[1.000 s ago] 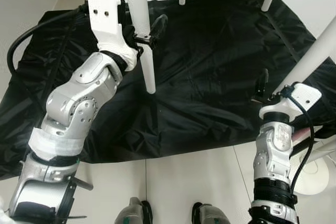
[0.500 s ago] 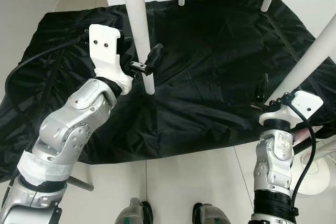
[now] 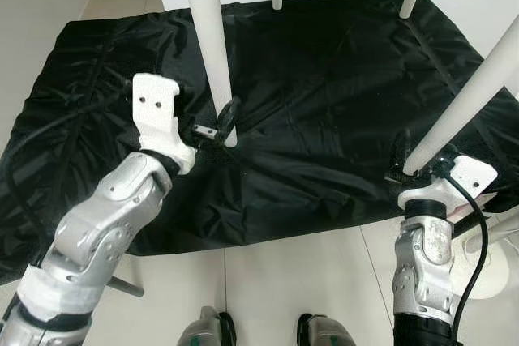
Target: Building children table
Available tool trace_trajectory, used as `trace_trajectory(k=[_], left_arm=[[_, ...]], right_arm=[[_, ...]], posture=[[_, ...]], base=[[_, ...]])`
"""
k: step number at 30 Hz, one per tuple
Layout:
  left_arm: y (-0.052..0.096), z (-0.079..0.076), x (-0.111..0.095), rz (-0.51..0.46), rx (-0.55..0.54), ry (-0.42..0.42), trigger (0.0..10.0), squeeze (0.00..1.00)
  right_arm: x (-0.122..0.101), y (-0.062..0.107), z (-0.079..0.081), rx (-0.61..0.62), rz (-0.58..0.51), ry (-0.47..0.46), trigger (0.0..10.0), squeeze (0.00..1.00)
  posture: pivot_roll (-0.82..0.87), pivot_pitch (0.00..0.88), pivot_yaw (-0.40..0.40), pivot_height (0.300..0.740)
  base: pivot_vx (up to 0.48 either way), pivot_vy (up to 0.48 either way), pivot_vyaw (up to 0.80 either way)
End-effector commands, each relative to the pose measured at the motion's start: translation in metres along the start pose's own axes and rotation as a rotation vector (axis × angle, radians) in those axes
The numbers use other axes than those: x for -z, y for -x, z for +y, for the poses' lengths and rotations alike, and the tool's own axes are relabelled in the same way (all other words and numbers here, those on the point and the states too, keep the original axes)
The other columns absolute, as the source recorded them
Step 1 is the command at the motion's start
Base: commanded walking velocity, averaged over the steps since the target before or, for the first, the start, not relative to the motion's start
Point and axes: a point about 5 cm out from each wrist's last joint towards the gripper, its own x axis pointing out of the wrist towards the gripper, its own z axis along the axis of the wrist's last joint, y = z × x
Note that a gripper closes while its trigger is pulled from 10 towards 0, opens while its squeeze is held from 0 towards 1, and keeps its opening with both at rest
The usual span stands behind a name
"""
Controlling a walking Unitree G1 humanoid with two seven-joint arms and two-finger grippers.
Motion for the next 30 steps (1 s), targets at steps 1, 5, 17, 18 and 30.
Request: trace_trajectory(k=[1,5,17,18,30], left_arm=[[0.007,-0.011,0.006,0.009,0.167,-0.032,10.0,0.00],[0.013,-0.013,0.013,0.028,0.168,-0.049,10.0,0.00],[0.034,-0.018,0.035,0.074,0.220,-0.107,10.0,0.00],[0.036,-0.019,0.037,0.078,0.225,-0.113,10.0,0.00],[0.047,-0.029,0.041,0.058,0.358,-0.139,10.0,0.00]], right_arm=[[0.002,0.007,0.002,-0.011,0.021,0.005,10.0,0.00],[0.002,0.011,0.002,-0.016,0.025,0.020,10.0,0.00],[0.012,0.034,0.013,-0.179,0.100,0.072,10.0,0.00],[0.013,0.037,0.016,-0.215,0.110,0.074,10.0,0.00],[0.022,0.052,0.041,-0.608,0.189,0.078,10.0,0.00]], posture=[[-0.06,0.124,0.089,0.740],[-0.06,0.126,0.092,0.740],[-0.06,0.126,0.083,0.740],[-0.06,0.126,0.083,0.740],[-0.05,0.120,0.067,0.740]], base=[[0.000,0.000,0.00],[0.000,0.000,0.00],[0.000,0.000,0.00],[0.000,0.000,0.00],[0.000,0.000,0.00]])
